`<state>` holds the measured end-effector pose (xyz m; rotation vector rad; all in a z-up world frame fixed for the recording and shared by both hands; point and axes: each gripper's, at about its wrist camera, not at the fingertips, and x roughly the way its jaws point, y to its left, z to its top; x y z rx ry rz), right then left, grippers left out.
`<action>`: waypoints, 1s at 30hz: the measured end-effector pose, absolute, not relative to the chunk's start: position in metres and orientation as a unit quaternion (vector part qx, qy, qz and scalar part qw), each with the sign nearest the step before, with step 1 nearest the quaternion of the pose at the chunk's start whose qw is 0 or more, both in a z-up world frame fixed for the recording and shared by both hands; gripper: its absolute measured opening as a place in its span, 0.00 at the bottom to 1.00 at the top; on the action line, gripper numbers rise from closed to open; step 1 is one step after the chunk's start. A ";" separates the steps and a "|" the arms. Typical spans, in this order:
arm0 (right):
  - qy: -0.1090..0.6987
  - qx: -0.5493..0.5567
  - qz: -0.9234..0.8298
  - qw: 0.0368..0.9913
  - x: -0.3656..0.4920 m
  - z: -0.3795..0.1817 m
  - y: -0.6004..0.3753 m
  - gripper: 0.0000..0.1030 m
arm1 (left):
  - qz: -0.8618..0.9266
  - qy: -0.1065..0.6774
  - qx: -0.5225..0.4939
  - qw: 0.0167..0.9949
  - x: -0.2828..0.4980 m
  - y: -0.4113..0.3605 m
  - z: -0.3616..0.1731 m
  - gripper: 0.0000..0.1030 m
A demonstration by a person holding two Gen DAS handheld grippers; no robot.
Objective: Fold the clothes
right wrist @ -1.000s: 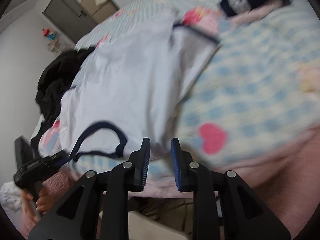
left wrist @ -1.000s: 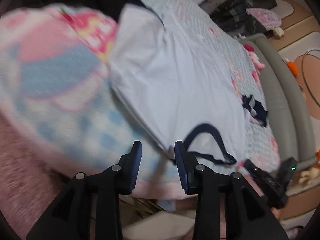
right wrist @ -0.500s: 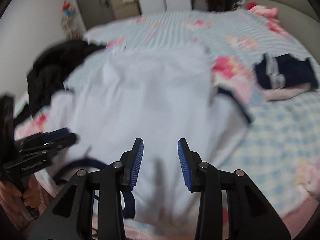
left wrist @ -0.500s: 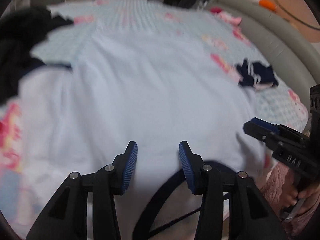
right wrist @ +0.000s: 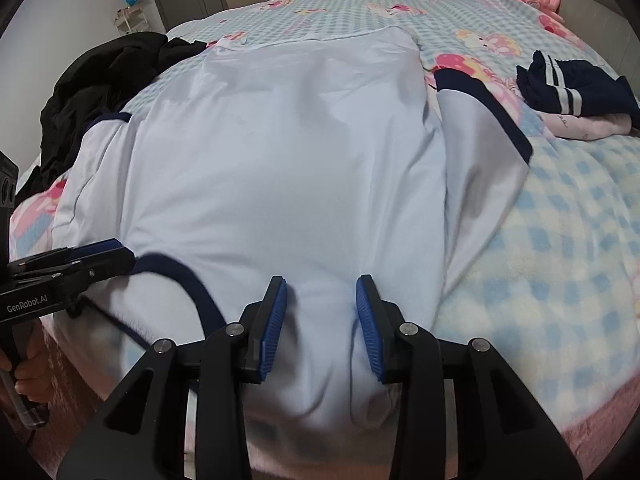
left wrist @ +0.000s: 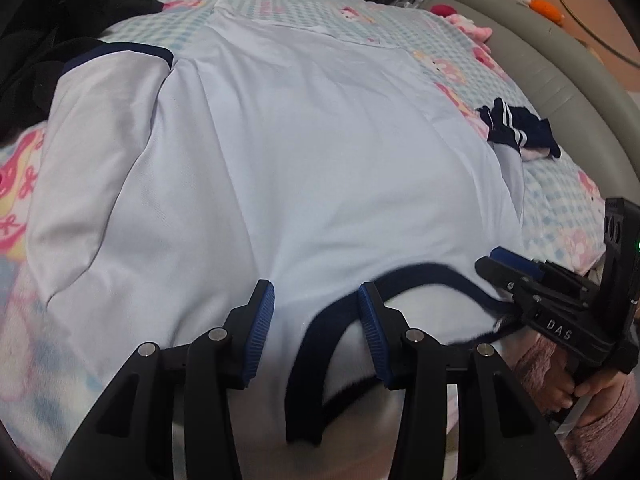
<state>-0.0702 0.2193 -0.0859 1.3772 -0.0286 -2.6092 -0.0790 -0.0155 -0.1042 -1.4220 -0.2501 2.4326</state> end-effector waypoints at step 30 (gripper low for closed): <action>-0.001 0.437 -0.894 0.094 -0.049 -0.062 0.202 0.47 | 0.863 -0.101 -0.472 0.150 -0.050 -0.011 -0.095 0.52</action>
